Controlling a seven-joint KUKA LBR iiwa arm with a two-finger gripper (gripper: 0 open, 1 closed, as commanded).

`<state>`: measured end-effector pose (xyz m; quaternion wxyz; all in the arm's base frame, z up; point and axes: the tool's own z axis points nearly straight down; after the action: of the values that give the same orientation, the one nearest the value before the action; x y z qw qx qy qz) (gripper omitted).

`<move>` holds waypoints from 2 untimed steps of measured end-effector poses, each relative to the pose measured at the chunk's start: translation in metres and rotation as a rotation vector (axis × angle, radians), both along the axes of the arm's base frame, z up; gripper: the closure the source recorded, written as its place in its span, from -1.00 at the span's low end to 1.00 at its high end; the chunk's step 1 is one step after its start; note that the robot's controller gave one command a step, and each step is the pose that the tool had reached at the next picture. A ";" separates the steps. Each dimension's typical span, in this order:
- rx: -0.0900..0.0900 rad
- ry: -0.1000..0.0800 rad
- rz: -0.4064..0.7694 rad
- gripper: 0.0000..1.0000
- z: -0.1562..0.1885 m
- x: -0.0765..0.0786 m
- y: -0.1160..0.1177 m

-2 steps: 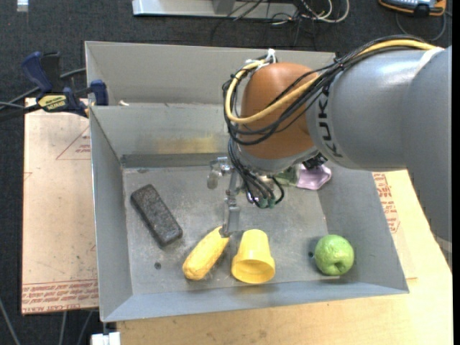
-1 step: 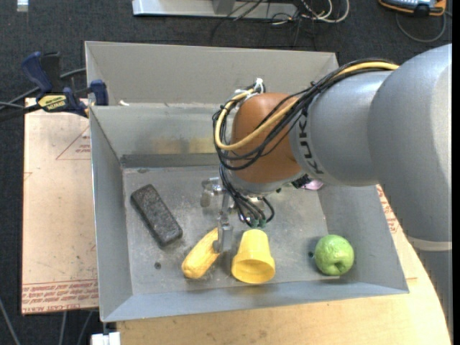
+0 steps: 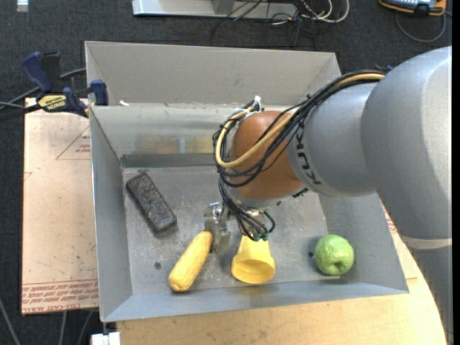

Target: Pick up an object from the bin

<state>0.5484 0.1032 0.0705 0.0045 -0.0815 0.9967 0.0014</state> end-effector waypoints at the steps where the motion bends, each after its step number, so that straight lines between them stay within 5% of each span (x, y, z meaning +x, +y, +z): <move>1: 0.000 0.000 0.000 -1.00 0.000 0.000 0.000; 2: 0.000 0.000 0.000 -1.00 0.000 0.000 0.000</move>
Offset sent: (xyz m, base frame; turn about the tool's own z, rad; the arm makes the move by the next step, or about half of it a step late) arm 0.0000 0.0000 0.0000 0.0000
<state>0.5482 0.1030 0.0701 0.0043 -0.0812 0.9967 0.0014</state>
